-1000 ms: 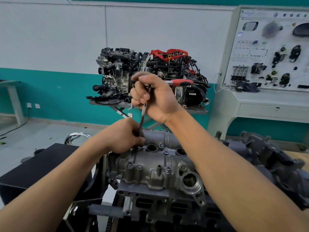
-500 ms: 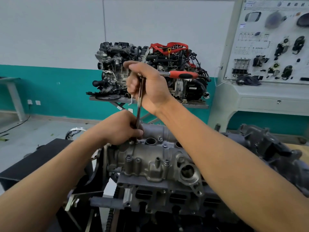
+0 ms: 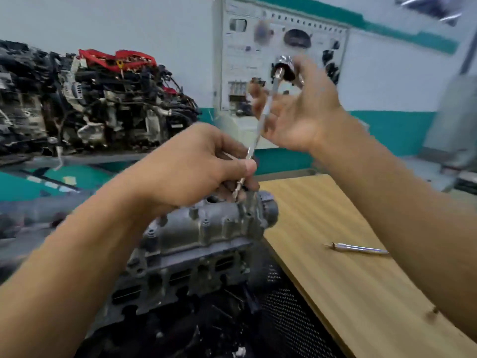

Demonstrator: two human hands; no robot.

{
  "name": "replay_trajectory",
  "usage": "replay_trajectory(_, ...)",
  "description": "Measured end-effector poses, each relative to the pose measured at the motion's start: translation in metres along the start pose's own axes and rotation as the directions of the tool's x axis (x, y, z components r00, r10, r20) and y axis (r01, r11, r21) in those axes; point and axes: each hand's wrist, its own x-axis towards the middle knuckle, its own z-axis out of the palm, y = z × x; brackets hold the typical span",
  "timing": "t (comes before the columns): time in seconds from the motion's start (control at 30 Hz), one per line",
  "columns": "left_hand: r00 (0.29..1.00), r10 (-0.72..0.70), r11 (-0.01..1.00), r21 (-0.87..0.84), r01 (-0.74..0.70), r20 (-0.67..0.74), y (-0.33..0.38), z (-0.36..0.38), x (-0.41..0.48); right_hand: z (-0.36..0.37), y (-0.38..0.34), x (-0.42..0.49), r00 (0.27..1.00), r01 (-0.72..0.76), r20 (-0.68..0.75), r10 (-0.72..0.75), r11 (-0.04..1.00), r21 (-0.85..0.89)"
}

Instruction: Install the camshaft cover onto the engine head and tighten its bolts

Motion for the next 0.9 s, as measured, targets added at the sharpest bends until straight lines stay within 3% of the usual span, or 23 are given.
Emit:
replay_trajectory(0.13, 0.947, -0.106, 0.979, -0.134, 0.153, 0.304, -0.02, 0.105, 0.03, -0.125, 0.01, -0.065, 0.924, -0.141, -0.364, 0.121, 0.99, -0.029)
replay_trajectory(0.23, 0.867, -0.217, 0.941, -0.14, 0.308, 0.449, -0.043, 0.181, 0.049, -0.2, 0.033, -0.098, 0.745, -0.183, -0.661, 0.096, 0.981, -0.064)
replay_trajectory(0.3, 0.833, -0.266, 0.945, -0.038, 0.323, 0.485, -0.061, 0.223, 0.059, -0.238, 0.052, -0.11, 0.633, -0.193, -0.768, 0.099, 0.981, -0.032)
replay_trajectory(0.47, 0.843, -0.336, 0.938, 0.229, 0.26, 0.42, -0.104, 0.29, 0.076, -0.298, 0.09, -0.108, 0.525, -0.147, -0.839, 0.143, 0.986, 0.076)
replay_trajectory(0.63, 0.903, -0.31, 0.881, 0.447, 0.155, 0.298, -0.131, 0.315, 0.083, -0.33, 0.125, -0.098, 0.412, -0.262, -0.911, 0.018, 0.96, -0.099)
replay_trajectory(0.73, 0.917, -0.284, 0.862, 0.494, 0.116, 0.281, -0.136, 0.321, 0.085, -0.339, 0.137, -0.101, 0.354, -0.454, -0.925, -0.134, 0.84, -0.296)
replay_trajectory(0.83, 0.933, -0.275, 0.821, 0.561, 0.104, 0.23, -0.135, 0.326, 0.086, -0.34, 0.139, -0.103, 0.392, -0.609, -0.897, -0.204, 0.673, -0.419)
replay_trajectory(0.9, 0.935, -0.285, 0.813, 0.571, 0.118, 0.212, -0.13, 0.33, 0.083, -0.335, 0.142, -0.103, 0.423, -0.708, -0.863, -0.277, 0.494, -0.505)
